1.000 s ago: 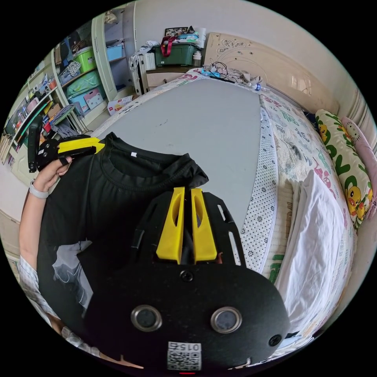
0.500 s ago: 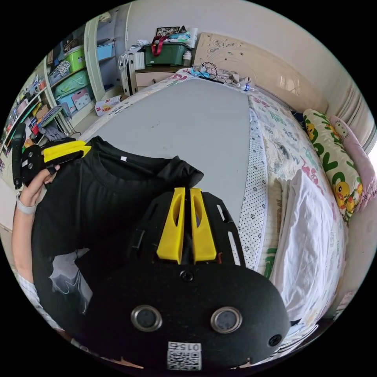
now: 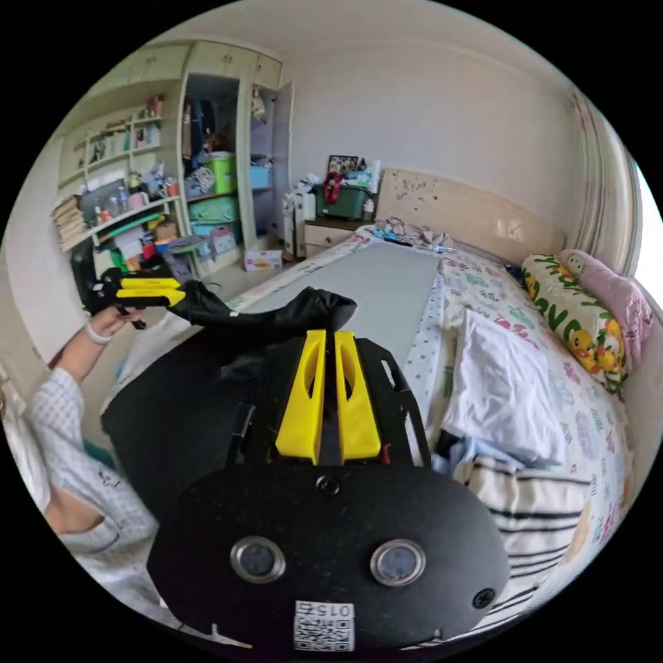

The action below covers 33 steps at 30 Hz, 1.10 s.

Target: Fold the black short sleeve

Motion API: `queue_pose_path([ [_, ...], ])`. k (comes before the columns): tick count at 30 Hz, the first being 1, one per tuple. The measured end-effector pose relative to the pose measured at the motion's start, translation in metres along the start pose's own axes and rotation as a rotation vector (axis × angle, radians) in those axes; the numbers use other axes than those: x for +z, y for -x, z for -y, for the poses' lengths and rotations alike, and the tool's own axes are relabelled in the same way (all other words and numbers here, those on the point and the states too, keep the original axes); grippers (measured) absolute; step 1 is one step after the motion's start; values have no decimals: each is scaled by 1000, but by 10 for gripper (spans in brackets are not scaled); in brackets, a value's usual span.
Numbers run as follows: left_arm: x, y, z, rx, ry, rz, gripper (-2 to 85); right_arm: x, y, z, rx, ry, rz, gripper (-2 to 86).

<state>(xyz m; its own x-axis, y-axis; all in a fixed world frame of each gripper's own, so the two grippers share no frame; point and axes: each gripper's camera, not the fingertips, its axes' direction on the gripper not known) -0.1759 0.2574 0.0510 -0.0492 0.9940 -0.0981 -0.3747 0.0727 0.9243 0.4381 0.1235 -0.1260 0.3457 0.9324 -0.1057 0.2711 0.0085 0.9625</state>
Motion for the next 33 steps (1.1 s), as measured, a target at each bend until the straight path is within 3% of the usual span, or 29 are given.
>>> queue_pose_path([
  [4,-101,-104,-89,120,-93,-158,9,-68,7,-139,-3,-48,257,16],
  [7,-125,-164,-147,141,-82,-210,9,-79,11,-227,-5,-44,372,21],
  [16,-159,-194,-241,-14,-76,-165,10,-80,-22,-338,52,-84,254,9],
  [21,-172,-198,-278,-78,-86,-124,14,-91,-42,-355,65,-210,202,13],
  [26,-190,-167,-308,-199,-152,-92,26,-75,-70,-335,63,-220,132,51],
  [29,-200,-123,-322,-301,-218,-25,40,-58,-116,-300,130,-219,158,76],
  [33,-161,-32,-333,-494,-125,-20,83,-2,-200,-231,233,-97,130,90],
])
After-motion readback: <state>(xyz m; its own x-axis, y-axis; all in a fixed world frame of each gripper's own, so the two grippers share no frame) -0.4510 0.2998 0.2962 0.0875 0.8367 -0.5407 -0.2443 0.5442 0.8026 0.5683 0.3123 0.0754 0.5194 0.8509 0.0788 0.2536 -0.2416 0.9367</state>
